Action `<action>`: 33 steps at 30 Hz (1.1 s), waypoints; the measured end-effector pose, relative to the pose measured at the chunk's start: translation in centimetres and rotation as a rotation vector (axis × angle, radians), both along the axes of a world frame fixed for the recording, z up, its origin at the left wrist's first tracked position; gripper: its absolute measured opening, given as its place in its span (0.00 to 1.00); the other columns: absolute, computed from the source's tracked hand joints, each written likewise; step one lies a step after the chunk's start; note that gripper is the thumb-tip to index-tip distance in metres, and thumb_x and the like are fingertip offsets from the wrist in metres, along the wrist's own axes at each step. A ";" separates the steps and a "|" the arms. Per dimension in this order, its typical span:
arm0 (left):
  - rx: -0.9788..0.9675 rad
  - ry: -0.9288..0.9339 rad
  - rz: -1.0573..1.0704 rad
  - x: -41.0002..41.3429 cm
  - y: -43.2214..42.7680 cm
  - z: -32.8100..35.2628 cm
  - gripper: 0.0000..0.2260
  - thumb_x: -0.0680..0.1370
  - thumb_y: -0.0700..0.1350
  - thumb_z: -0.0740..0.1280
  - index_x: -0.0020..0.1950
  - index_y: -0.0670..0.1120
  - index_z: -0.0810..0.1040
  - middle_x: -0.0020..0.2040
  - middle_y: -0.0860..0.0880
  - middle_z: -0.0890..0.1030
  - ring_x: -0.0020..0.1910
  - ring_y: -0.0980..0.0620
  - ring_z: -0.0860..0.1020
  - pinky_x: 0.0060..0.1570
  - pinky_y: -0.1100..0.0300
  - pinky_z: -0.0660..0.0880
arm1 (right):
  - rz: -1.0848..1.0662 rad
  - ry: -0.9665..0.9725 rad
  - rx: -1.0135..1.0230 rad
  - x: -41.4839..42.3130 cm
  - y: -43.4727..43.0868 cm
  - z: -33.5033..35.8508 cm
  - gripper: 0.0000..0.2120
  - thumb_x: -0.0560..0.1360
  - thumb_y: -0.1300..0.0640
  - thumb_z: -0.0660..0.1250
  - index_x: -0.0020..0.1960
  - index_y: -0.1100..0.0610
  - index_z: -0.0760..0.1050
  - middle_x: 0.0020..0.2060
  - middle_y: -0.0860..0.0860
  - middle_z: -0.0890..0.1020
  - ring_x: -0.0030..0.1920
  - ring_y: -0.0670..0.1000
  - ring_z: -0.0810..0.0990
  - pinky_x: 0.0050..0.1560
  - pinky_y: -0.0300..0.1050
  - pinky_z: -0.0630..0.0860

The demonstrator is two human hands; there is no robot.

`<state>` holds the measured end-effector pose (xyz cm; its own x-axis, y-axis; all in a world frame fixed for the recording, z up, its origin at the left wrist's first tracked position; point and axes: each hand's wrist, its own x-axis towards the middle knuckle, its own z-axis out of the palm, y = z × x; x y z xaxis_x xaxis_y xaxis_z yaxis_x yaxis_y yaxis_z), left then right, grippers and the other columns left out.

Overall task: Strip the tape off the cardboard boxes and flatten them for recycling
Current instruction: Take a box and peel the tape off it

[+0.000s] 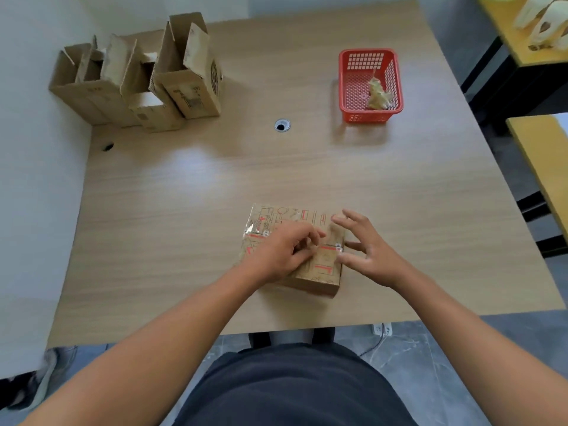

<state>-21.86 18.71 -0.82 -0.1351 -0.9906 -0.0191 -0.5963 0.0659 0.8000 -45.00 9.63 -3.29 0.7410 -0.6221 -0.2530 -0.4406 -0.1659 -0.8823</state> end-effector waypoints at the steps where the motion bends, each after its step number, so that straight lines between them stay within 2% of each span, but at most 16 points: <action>1: 0.032 -0.060 -0.006 -0.5 -0.1 -0.8 0.05 0.78 0.37 0.70 0.49 0.46 0.77 0.58 0.52 0.83 0.53 0.56 0.77 0.52 0.59 0.74 | 0.035 0.031 0.014 -0.4 0.2 -1.0 0.34 0.78 0.52 0.73 0.79 0.46 0.63 0.79 0.43 0.56 0.78 0.40 0.58 0.75 0.51 0.69; 2: 0.070 -0.116 0.007 -0.8 -0.2 -1.4 0.05 0.79 0.38 0.70 0.49 0.47 0.76 0.58 0.51 0.83 0.54 0.51 0.77 0.54 0.53 0.75 | 0.068 0.068 0.029 -0.6 0.5 -1.8 0.35 0.78 0.51 0.73 0.81 0.48 0.62 0.80 0.44 0.55 0.79 0.41 0.57 0.77 0.53 0.67; 4: 0.156 -0.165 0.058 -1.1 -0.4 -2.0 0.06 0.80 0.40 0.69 0.51 0.50 0.75 0.58 0.49 0.82 0.55 0.48 0.77 0.56 0.46 0.76 | 0.087 0.126 0.034 -0.8 0.9 -3.1 0.40 0.76 0.40 0.72 0.82 0.47 0.59 0.81 0.43 0.53 0.80 0.41 0.54 0.79 0.53 0.60; 7: 0.223 -0.207 0.054 -0.9 -0.5 -2.4 0.13 0.80 0.44 0.69 0.64 0.52 0.77 0.61 0.52 0.80 0.60 0.51 0.72 0.64 0.51 0.71 | 0.054 0.130 0.042 -0.6 1.2 -4.5 0.50 0.68 0.24 0.67 0.83 0.41 0.54 0.81 0.39 0.47 0.79 0.39 0.49 0.80 0.46 0.53; 9: 0.186 -0.292 0.029 -0.8 -0.1 -2.4 0.15 0.81 0.45 0.69 0.67 0.53 0.79 0.61 0.55 0.80 0.64 0.49 0.70 0.68 0.50 0.66 | 0.077 0.145 0.106 -0.2 1.6 -5.1 0.54 0.62 0.19 0.66 0.81 0.34 0.49 0.80 0.37 0.42 0.80 0.43 0.50 0.79 0.49 0.56; 11: 0.151 -0.312 0.033 -1.0 0.1 -2.3 0.10 0.81 0.46 0.69 0.61 0.53 0.83 0.60 0.57 0.81 0.63 0.48 0.71 0.68 0.47 0.64 | 0.086 0.129 0.156 0.1 1.8 -5.5 0.56 0.61 0.20 0.69 0.81 0.33 0.48 0.80 0.40 0.45 0.80 0.48 0.57 0.79 0.54 0.61; 14: 0.136 -0.294 0.102 -1.3 -0.1 -2.0 0.06 0.81 0.46 0.69 0.54 0.53 0.85 0.56 0.59 0.81 0.62 0.50 0.72 0.67 0.42 0.66 | 0.058 0.029 0.155 0.3 1.4 -5.7 0.55 0.63 0.26 0.74 0.83 0.40 0.52 0.78 0.41 0.53 0.73 0.41 0.66 0.77 0.50 0.66; 16: 0.069 -0.317 0.175 -1.4 -0.4 -2.0 0.05 0.81 0.46 0.69 0.52 0.53 0.84 0.56 0.58 0.80 0.62 0.49 0.73 0.65 0.40 0.65 | 0.035 -0.049 0.097 0.6 0.8 -5.5 0.54 0.65 0.31 0.76 0.83 0.44 0.55 0.78 0.43 0.54 0.74 0.39 0.65 0.77 0.50 0.66; 19: 0.043 -0.263 0.248 -1.2 -0.9 -2.0 0.04 0.81 0.44 0.68 0.51 0.51 0.82 0.57 0.58 0.78 0.63 0.48 0.72 0.66 0.41 0.63 | 0.064 -0.106 -0.082 1.5 -1.0 -5.4 0.51 0.67 0.35 0.77 0.83 0.45 0.56 0.79 0.45 0.53 0.80 0.46 0.57 0.79 0.54 0.63; 23: 0.144 -0.207 0.214 -0.4 -0.5 -3.4 0.04 0.82 0.40 0.67 0.52 0.45 0.81 0.59 0.51 0.80 0.65 0.45 0.72 0.68 0.40 0.65 | 0.178 0.095 -0.140 2.4 -2.3 -5.9 0.50 0.69 0.36 0.76 0.82 0.39 0.51 0.81 0.40 0.45 0.82 0.48 0.50 0.79 0.58 0.60; 26: 0.118 -0.213 0.243 -0.1 0.6 -5.1 0.05 0.81 0.42 0.68 0.56 0.47 0.82 0.60 0.52 0.80 0.67 0.46 0.72 0.70 0.41 0.65 | 0.231 0.187 -0.169 2.5 -2.1 -6.5 0.49 0.72 0.36 0.74 0.82 0.36 0.46 0.81 0.37 0.41 0.82 0.47 0.50 0.78 0.57 0.63; 30: 0.111 -0.237 0.252 -0.3 1.0 -6.3 0.16 0.81 0.46 0.68 0.69 0.56 0.78 0.63 0.57 0.75 0.69 0.49 0.67 0.71 0.42 0.64 | 0.246 0.301 -0.262 2.8 -1.7 -6.0 0.50 0.70 0.25 0.64 0.81 0.34 0.39 0.80 0.36 0.36 0.81 0.51 0.51 0.76 0.59 0.64; 33: 0.094 -0.210 0.279 0.0 0.8 -6.7 0.12 0.80 0.47 0.70 0.63 0.56 0.82 0.60 0.57 0.75 0.65 0.50 0.68 0.68 0.41 0.66 | 0.258 0.423 -0.361 3.2 -1.3 -5.6 0.52 0.66 0.18 0.55 0.80 0.34 0.33 0.81 0.40 0.34 0.81 0.54 0.50 0.76 0.60 0.64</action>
